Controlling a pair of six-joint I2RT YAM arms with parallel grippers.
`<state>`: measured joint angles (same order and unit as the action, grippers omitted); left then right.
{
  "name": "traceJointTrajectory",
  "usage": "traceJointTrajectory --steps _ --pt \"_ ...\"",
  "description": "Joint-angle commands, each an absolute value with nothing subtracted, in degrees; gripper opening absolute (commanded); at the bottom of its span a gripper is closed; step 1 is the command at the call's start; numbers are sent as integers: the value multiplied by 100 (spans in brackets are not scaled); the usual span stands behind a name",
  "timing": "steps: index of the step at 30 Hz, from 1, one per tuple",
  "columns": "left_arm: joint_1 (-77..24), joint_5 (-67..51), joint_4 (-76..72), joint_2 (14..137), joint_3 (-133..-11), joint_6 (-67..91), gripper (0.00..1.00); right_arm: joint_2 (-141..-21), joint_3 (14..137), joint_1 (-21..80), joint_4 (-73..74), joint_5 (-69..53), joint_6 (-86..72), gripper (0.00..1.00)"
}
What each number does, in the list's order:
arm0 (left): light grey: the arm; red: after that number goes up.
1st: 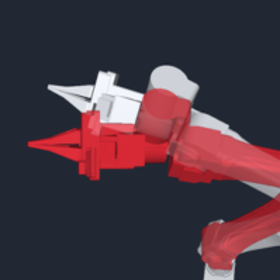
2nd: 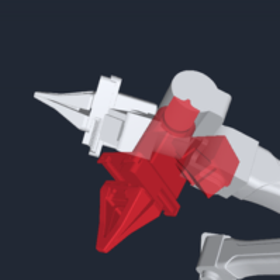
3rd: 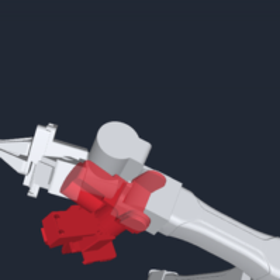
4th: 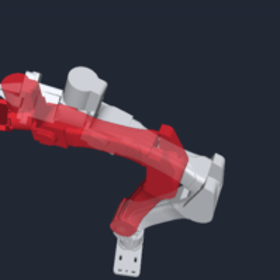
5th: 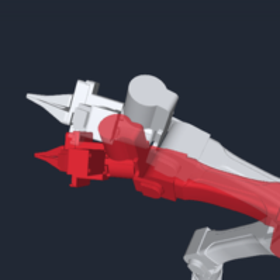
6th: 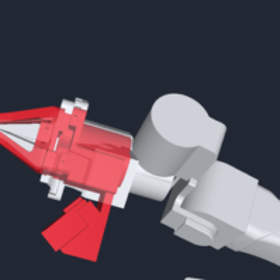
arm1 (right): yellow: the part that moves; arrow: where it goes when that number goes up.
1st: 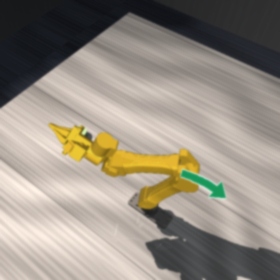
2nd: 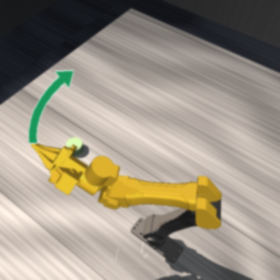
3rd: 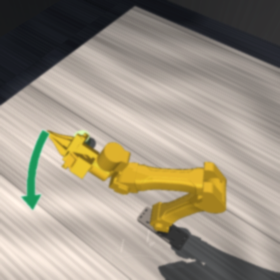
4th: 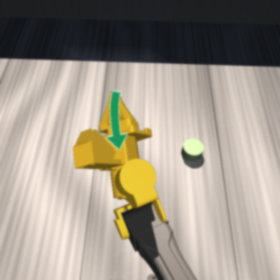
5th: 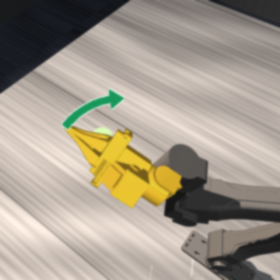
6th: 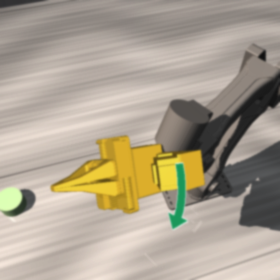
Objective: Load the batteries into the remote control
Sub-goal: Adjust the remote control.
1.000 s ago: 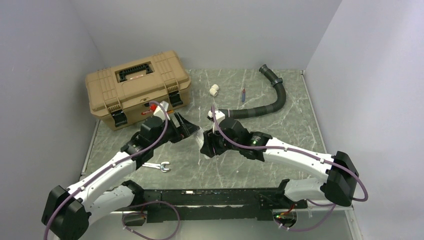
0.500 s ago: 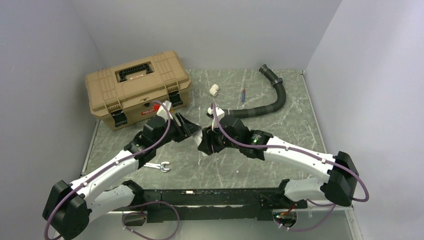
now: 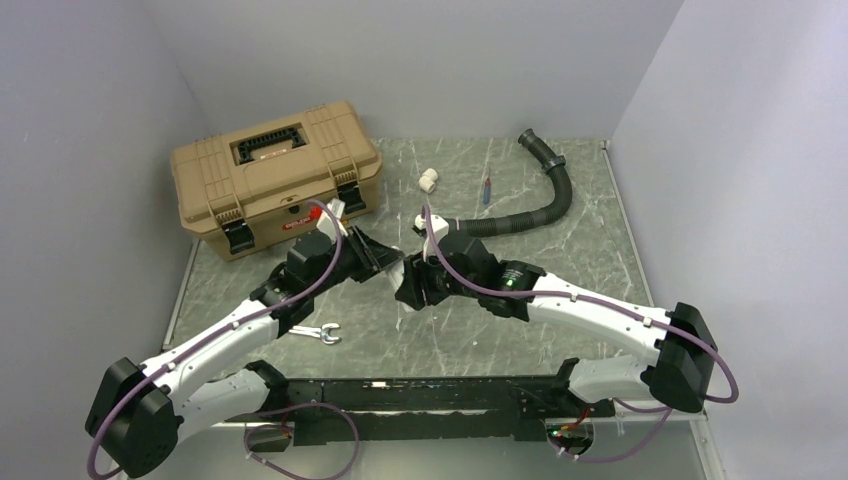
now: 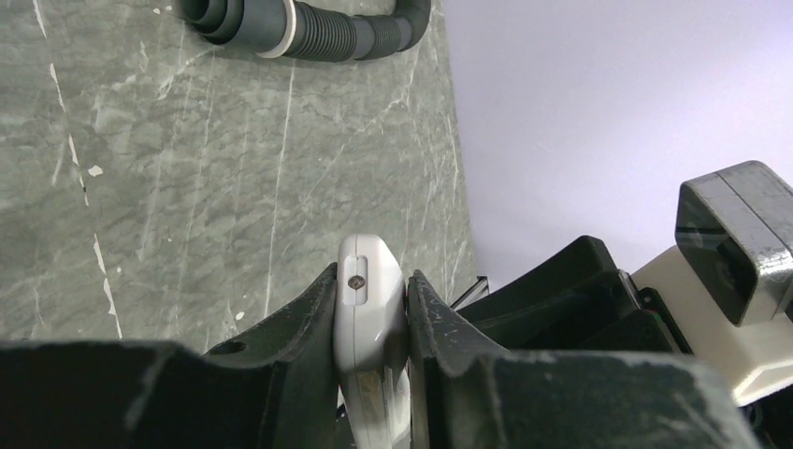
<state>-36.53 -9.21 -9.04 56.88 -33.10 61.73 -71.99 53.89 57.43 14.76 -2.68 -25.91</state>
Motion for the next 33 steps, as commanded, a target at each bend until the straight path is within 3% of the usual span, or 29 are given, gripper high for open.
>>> traceJointTrajectory --steps 1,2,4,7,10,13,22,33 --pt "-3670 -1012 -1015 5660 -3454 6118 2 -6957 5678 5757 1037 -113 -2574 33" --pt "-3672 -1011 -1007 5646 -3461 6109 0 -6911 5670 5751 1036 -103 -2575 48" --pt "-3673 -1013 -941 5605 -3499 6062 0 -6799 5661 5757 1021 -102 -2575 68" --pt "-3657 -1018 -833 5497 -3573 5955 0 -6572 5619 5759 975 -140 -2580 88" --pt "-3605 -1163 -903 5335 -3611 5764 0 -6273 5601 5738 971 -225 -2561 98" --pt "-3459 -1558 -1326 5139 -3536 5701 0 -5975 5518 5508 905 -627 -2586 100" --pt "-2894 -3077 -3296 5072 -3433 6201 0 -5410 4562 4053 -791 -3434 -3478 98" --pt "-2887 -3576 -4242 5291 -3498 6456 0 -5852 4330 3996 -1962 -4262 -4078 96"
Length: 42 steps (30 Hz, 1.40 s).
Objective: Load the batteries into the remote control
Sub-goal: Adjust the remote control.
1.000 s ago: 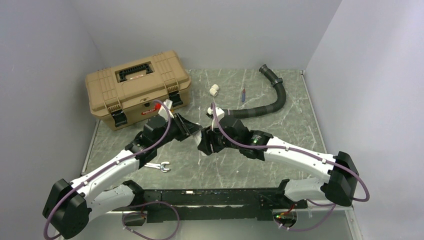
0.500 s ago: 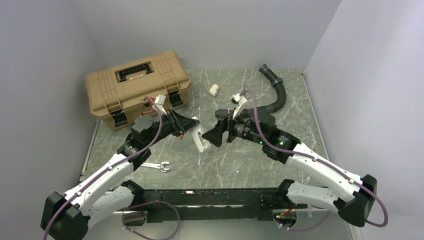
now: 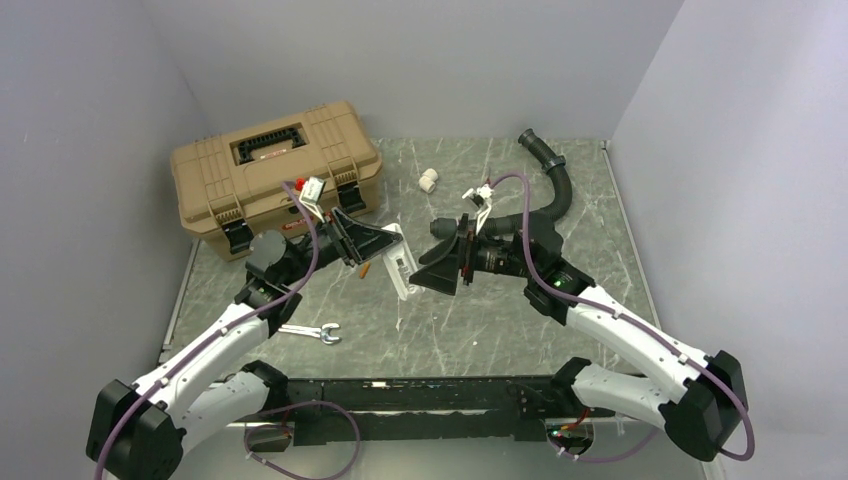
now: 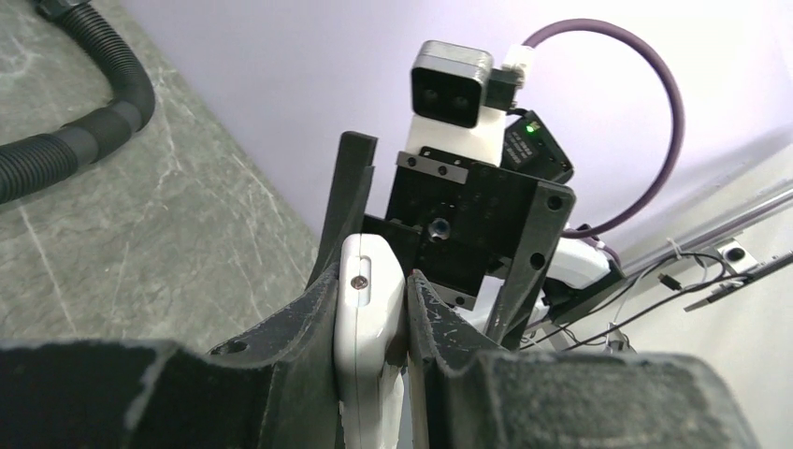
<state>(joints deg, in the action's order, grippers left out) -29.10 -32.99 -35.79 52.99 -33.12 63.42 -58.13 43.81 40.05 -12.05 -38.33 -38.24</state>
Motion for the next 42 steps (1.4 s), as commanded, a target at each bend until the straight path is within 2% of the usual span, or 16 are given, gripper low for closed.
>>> traceJointTrajectory --steps 1,4,13,33,39,42 --pt "-2891 -3577 -4277 5295 -3498 6462 0 -5872 4366 3993 -1895 -4277 -4044 95" --pt "-2886 -3585 -4326 5323 -3535 6471 0 -5912 4411 3998 -1769 -4298 -3970 91" --pt "-2888 -3503 -4541 5396 -3533 6477 0 -6119 4577 4005 -1677 -4359 -3966 72" --pt "-2889 -3375 -4823 5405 -3393 6438 0 -6542 4656 4154 -2231 -4576 -4332 51" --pt "-2892 -3319 -4796 5380 -3368 6397 0 -6578 4645 4174 -2300 -4592 -4375 35" --pt "-2883 -3277 -4756 5365 -3359 6379 1 -6570 4649 4175 -2296 -4592 -4370 18"
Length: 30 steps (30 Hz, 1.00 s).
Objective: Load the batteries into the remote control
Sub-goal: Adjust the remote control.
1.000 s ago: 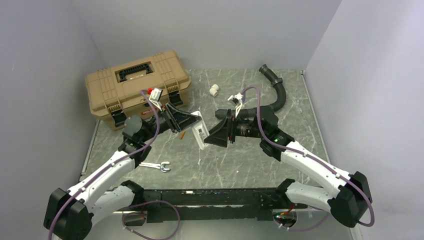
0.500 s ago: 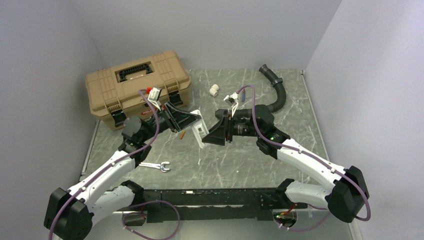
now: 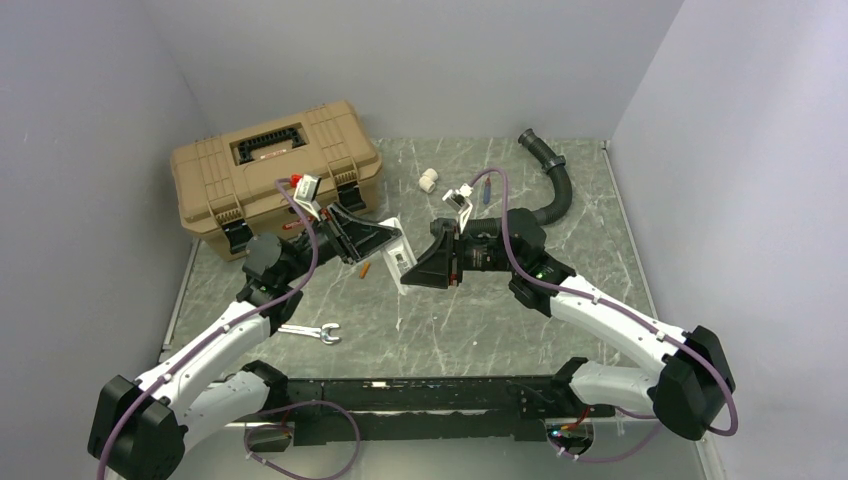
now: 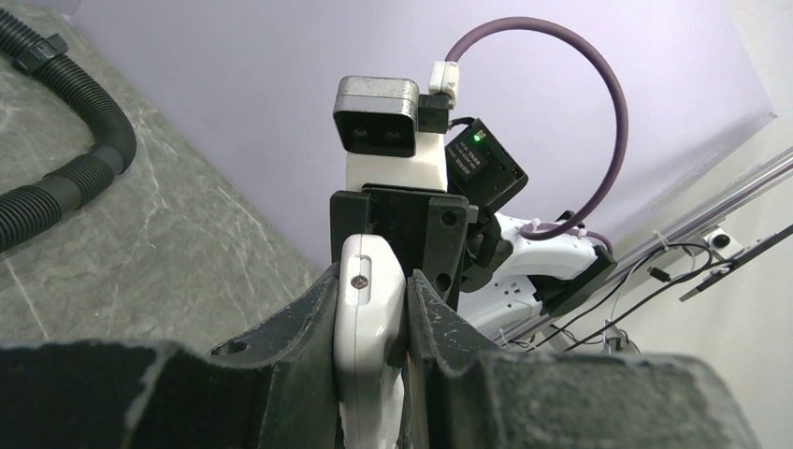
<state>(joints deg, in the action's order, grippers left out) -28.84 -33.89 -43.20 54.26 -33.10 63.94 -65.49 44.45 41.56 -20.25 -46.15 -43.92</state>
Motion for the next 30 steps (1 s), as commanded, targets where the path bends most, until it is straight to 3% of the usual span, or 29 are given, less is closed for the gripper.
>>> traceJointTrajectory --steps 1,3,6,12,14,18,23,30 --pt "-2888 -3270 -4747 5364 -3350 6381 3 -6567 4658 4179 -2284 -4584 -4371 13" --pt "-2887 -3226 -4707 5343 -3340 6373 11 -6548 4675 4177 -2234 -4552 -4332 2" --pt "-2887 -3194 -4624 5306 -3340 6339 25 -6485 4717 4175 -2075 -4416 -4251 0" --pt "-2889 -3045 -4182 5168 -3420 6211 87 -6321 4860 4171 -1585 -4110 -3960 0" --pt "-2884 -2988 -3876 5111 -3502 6145 97 -6250 4982 4175 -1136 -3841 -3683 0" --pt "-2889 -2805 -2620 5011 -3914 5872 99 -6107 5312 4185 -114 -3079 -2860 0" --pt "-2889 -2206 -803 4896 -4527 5459 99 -6042 5779 4398 1132 -1235 -1939 0" --pt "-2884 -1499 1278 5092 -5575 5128 99 -5837 5644 5332 1053 1021 -696 0"
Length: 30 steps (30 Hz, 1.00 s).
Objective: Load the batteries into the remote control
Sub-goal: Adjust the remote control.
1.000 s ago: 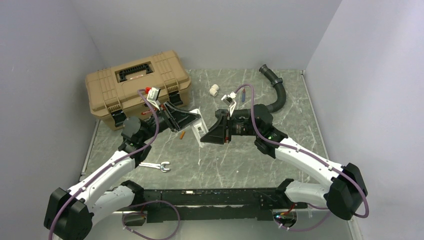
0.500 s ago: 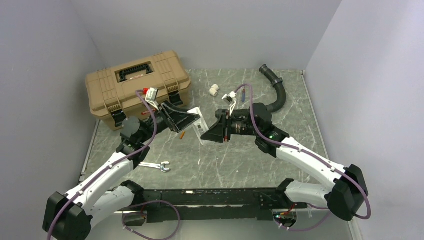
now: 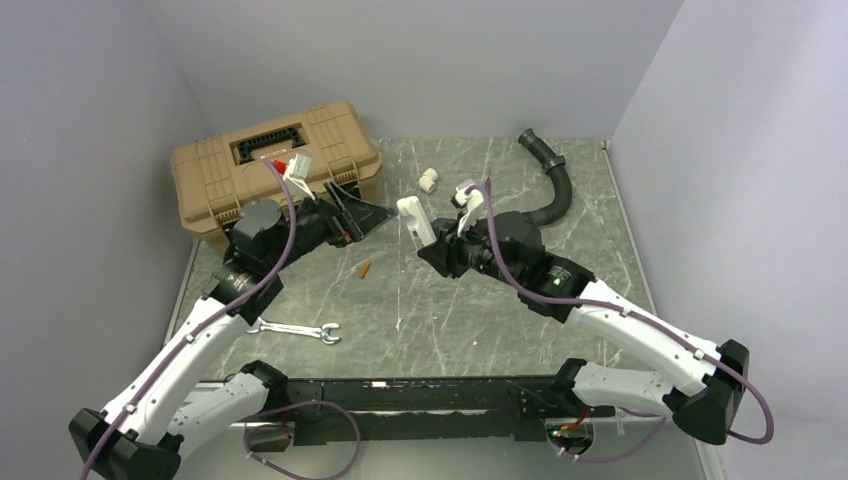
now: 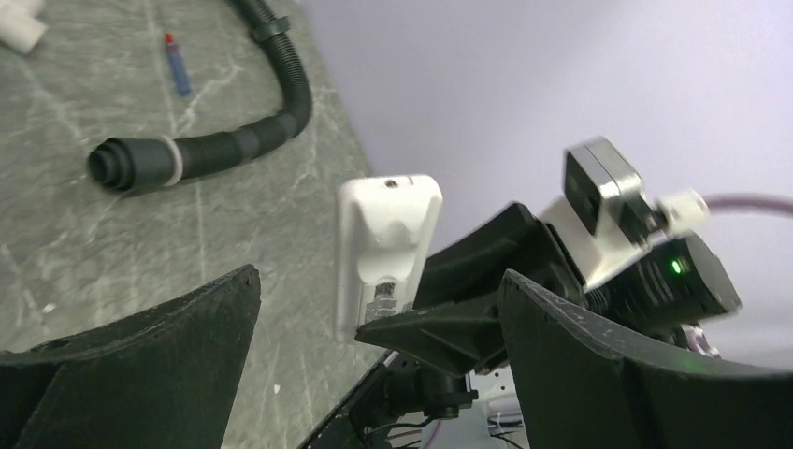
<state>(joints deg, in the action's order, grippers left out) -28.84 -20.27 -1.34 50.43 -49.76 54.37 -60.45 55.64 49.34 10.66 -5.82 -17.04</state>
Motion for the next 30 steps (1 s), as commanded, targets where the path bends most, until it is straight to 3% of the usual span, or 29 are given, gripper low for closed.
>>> traceJointTrajectory --steps 1,7,18,30 --pt "-2884 -1473 1417 5135 -5674 5167 99 -5845 5628 5421 1028 1141 -542 0" --pt "-2891 -1571 2023 5455 -6159 5597 92 -6027 5632 5799 1023 1963 330 0" --pt "-2899 -1593 1925 5412 -6135 6611 93 -6323 5324 6652 471 3466 1689 0" --pt "-2899 -2092 1593 5612 -6012 7145 91 -6534 5242 7222 -270 4282 2762 0"
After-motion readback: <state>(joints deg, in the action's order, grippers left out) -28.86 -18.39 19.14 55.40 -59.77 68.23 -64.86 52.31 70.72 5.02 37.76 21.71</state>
